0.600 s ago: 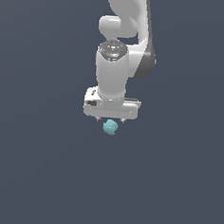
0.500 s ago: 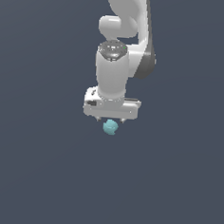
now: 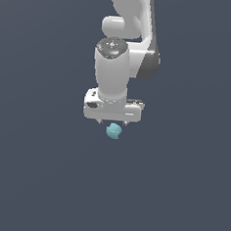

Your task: Pick up the object and move it to a goal position.

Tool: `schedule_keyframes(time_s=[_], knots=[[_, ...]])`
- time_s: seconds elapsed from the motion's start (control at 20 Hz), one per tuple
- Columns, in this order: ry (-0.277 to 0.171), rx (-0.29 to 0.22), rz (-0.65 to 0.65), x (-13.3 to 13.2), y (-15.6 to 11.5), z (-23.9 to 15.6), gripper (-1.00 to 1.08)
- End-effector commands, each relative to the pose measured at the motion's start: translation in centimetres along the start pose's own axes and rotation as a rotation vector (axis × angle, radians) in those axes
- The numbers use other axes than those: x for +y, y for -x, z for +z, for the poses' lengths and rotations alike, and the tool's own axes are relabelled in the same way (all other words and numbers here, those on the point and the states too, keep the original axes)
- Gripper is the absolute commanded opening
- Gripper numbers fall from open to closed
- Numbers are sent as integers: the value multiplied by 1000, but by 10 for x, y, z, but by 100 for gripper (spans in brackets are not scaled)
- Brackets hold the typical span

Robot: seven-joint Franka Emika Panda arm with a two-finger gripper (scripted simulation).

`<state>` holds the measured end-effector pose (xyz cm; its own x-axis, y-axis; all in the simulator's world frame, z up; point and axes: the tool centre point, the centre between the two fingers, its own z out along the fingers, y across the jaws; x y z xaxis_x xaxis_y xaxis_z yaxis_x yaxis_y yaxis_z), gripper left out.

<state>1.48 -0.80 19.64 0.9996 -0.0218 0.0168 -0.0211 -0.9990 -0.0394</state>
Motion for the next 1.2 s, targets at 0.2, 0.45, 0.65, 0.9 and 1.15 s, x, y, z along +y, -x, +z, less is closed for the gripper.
schedule_keyframes(time_s=[0.2,0.45,0.65,0.9,1.15], knots=[[1,-1,-25,0,1,3,100],[5,-3,-85,1,4,9,100],[10,-5,-157,2,7,16,100],[17,-10,-281,3,13,28,100],[23,-15,-426,4,20,42,100]])
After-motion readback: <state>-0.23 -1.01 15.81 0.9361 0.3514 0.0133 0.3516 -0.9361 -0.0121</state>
